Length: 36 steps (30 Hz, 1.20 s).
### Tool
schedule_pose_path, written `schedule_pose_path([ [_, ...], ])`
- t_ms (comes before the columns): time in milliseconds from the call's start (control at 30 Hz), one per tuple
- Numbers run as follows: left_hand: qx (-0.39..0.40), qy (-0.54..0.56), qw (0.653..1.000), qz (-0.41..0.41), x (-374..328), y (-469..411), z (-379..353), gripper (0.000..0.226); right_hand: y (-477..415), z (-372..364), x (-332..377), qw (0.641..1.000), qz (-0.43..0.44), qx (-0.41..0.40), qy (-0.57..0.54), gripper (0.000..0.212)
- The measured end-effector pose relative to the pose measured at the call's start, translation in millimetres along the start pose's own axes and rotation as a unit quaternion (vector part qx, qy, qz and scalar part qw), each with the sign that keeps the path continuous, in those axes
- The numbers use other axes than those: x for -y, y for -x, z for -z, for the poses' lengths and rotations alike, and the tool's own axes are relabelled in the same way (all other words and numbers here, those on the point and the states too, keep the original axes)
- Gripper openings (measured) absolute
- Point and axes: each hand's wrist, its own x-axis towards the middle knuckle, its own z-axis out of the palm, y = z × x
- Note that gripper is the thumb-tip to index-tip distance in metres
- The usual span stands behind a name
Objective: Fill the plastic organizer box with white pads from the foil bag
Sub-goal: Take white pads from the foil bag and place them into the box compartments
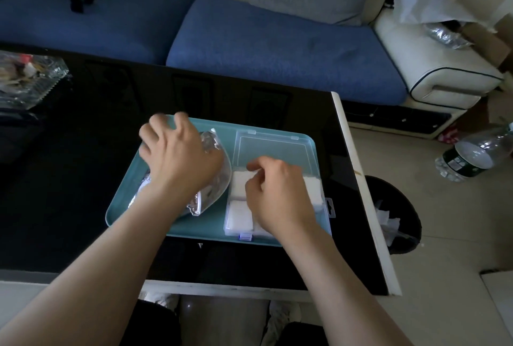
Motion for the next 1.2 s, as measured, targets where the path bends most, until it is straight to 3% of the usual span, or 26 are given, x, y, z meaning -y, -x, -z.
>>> schedule_pose_path([
  [100,0.106,0.023,0.991,0.073,14.1,-7.4,6.0,0.059,-3.8,-16.8,12.2,0.996,0.05,-0.023,-0.064,0.026],
  [200,0.124,0.041,0.989,0.062,23.0,-10.0,10.0,0.051,-8.7,-30.9,26.4,0.99,0.087,0.002,-0.111,0.026],
  [333,0.098,0.001,0.995,0.035,35.6,-18.7,4.9,0.034,-16.7,-47.5,40.3,0.982,0.082,0.074,-0.153,0.047],
  [500,0.068,0.021,0.997,0.03,45.6,-25.6,2.9,0.025,-24.8,-56.0,45.6,0.984,0.045,0.104,-0.139,0.042],
  [767,0.033,0.079,0.996,0.026,54.8,-32.0,8.8,0.024,-33.6,-55.1,51.8,0.989,0.035,0.091,-0.115,0.032],
  [967,0.038,0.148,0.987,0.046,52.1,-34.0,9.5,0.027,-38.5,-56.2,49.1,0.983,0.067,0.074,-0.151,0.045],
  [1200,0.019,0.156,0.986,0.064,53.7,-38.9,7.5,0.026,-43.6,-47.9,37.8,0.983,0.101,0.052,-0.146,0.018],
])
